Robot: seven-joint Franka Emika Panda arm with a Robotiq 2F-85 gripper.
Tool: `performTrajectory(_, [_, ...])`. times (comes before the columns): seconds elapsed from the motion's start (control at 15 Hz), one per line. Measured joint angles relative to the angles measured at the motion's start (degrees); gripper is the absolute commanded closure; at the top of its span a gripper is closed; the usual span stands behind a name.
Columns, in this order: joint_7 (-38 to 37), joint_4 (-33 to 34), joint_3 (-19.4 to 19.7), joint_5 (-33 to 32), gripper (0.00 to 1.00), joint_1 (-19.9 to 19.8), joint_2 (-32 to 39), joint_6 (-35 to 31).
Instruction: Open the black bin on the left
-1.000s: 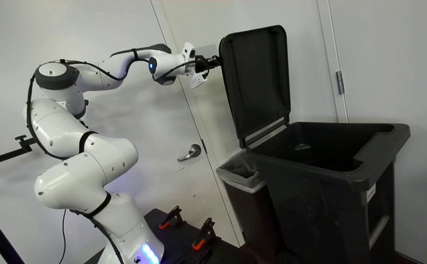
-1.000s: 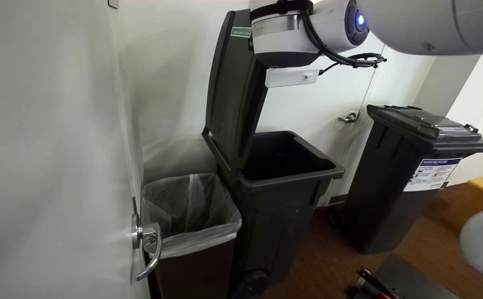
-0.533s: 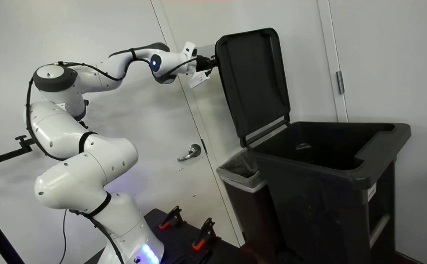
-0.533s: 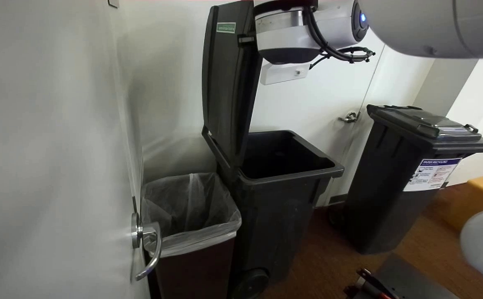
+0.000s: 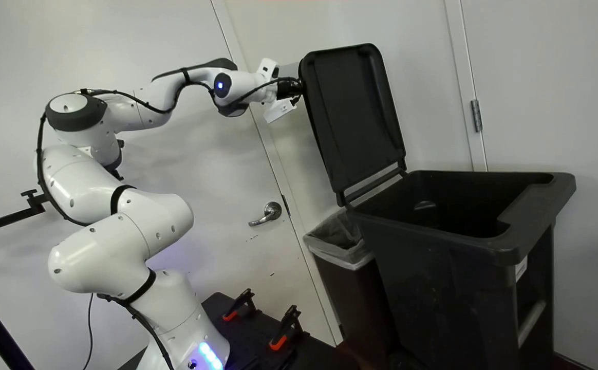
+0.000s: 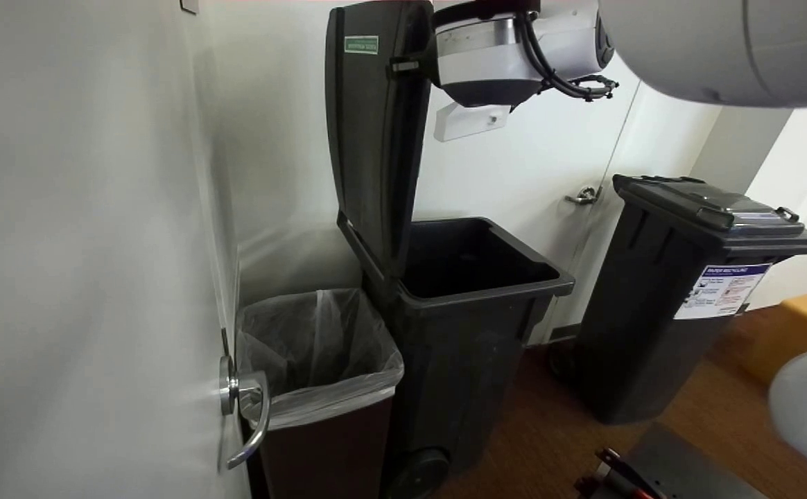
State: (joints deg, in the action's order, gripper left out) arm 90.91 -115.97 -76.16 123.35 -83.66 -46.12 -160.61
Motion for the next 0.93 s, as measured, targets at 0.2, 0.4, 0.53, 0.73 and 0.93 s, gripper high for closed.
performTrajectory(0.2, [0.00,-0.29,0.21,0.05,0.97,0.01,-1.77,1.71])
performTrajectory(0.4, [0.00,-0.40,0.00,0.84,0.97,0.03,-4.14,2.05])
performTrajectory(0.53, [0.00,-0.44,-0.24,2.08,0.97,0.02,-6.12,2.05])
performTrajectory(0.73, [-0.02,-0.45,-0.68,4.29,0.97,-0.01,-9.63,2.05])
performTrajectory(0.93, [-0.19,-0.39,-1.10,5.74,0.97,0.07,-13.11,2.05])
